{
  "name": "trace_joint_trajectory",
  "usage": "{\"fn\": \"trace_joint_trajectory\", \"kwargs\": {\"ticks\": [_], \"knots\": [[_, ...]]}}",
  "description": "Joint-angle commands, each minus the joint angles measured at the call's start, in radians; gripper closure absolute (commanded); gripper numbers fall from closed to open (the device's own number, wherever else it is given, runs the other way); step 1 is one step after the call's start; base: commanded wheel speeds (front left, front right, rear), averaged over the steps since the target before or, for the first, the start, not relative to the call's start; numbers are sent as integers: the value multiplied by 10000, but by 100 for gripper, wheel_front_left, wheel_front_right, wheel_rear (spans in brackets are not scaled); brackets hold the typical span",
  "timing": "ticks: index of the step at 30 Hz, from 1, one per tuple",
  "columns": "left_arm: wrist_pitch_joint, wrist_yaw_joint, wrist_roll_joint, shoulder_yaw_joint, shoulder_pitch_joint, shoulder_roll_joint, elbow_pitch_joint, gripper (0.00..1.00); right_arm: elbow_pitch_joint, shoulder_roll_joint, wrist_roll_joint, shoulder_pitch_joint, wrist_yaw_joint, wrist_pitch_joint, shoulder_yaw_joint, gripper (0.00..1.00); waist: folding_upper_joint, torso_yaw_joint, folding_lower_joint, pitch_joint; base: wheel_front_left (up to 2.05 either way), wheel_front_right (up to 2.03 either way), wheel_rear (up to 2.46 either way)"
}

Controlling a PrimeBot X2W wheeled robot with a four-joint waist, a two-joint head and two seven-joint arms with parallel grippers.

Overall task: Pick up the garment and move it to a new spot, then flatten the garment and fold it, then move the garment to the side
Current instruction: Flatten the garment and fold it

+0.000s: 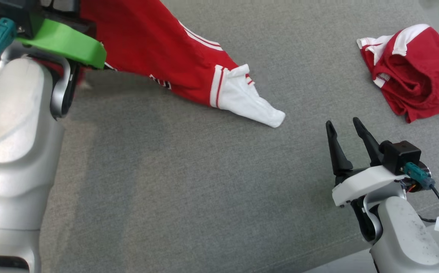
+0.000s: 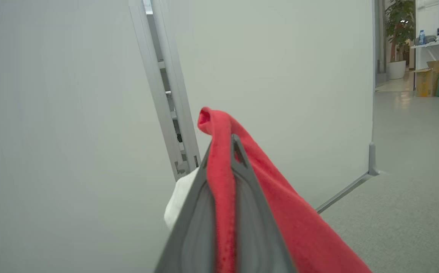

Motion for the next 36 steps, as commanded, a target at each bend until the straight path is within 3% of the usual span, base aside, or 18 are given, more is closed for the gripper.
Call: {"fn": "trace_joint_trajectory", "kwargs": {"ticks": [1, 9, 10, 11, 12, 13, 14, 15, 27, 36], "knots": [[-23, -89, 269, 181, 546, -103, -412, 100, 50, -29, -81, 202, -8, -22, -99, 0, -1, 97, 0, -352, 0, 0, 0], [-12, -273, 558, 883, 3803, -740, -1267, 100, 211, -29, -138, 730, -8, -22, -271, 0, -1, 699, 0, -1105, 0, 0, 0], [-12, -284, 523, 975, 4212, -814, -1235, 96, 222, -27, -128, 785, -8, -23, -262, 0, -1, 772, 0, -1171, 0, 0, 0], [-12, -300, 508, 1037, 4723, -878, -1159, 84, 247, -29, -132, 836, -8, -22, -253, 0, -1, 854, 0, -1242, 0, 0, 0], [-12, -295, 482, 1066, 5141, -938, -1054, 80, 269, -30, -153, 871, -8, -22, -259, 0, -1, 920, 0, -1308, 0, 0, 0], [-13, -301, 425, 1158, 5614, -1059, -977, 64, 293, -34, -166, 899, -8, -22, -267, 0, -1, 996, 0, -1370, 0, 0, 0], [-12, -309, 432, 1144, 5998, -1139, -907, 54, 311, -30, -162, 921, -8, -22, -256, 0, -1, 1053, 0, -1430, 0, 0, 0], [-14, -313, 438, 1132, 6403, -1235, -837, 0, 311, -29, -174, 954, -8, -22, -244, 0, -1, 1119, 0, -1474, 0, 0, 0], [-13, -316, 483, 2437, 8447, -2255, -1126, 0, 492, -32, -335, 949, -8, -22, -171, 0, -1, 1928, 0, -1712, 0, 0, 0], [-13, -317, 528, 2144, 7996, -2419, -1585, 0, 1443, -243, -665, -270, -8, -22, 134, 0, -1, 2740, 0, -1171, 0, 0, 0]]}}
